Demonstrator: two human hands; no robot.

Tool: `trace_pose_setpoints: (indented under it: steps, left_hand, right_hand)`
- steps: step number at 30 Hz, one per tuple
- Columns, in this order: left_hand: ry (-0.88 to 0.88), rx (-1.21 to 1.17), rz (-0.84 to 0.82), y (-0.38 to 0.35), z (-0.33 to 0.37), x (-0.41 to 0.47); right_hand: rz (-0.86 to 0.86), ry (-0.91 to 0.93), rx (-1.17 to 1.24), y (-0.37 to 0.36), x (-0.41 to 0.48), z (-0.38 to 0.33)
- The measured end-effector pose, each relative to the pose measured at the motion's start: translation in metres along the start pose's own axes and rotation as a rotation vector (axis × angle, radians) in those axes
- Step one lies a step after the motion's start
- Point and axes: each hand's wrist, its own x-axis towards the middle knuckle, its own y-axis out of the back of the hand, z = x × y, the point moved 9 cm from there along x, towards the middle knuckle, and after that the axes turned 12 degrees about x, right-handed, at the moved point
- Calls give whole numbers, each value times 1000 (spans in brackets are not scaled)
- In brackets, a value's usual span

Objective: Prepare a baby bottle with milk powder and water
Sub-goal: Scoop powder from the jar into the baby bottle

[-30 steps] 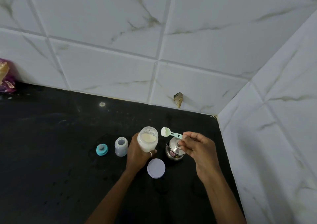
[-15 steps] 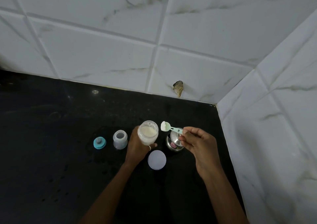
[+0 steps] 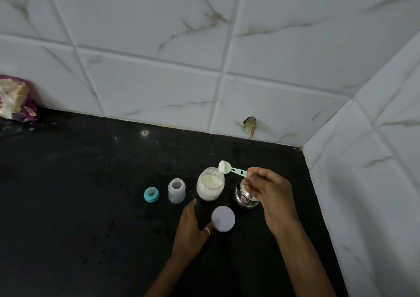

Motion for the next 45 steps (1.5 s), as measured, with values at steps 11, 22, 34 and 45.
trace_pose_setpoints:
  steps: [11,22,34,45]
  left_hand:
    - [87,3,240,90,-36,-5]
    - [78,-193,130,83,-27,40]
    - [32,-165,178,88,-20,41]
    - [-193,-261,491,191,67,-5]
  right_hand:
    - [-48,-34,18,-24,-2,7]
    - [-35,-76,-22,-32,-5,21]
    - [-62,-89,-57,-48,-12,24]
    - [-245,53,14,-104,-27,-50]
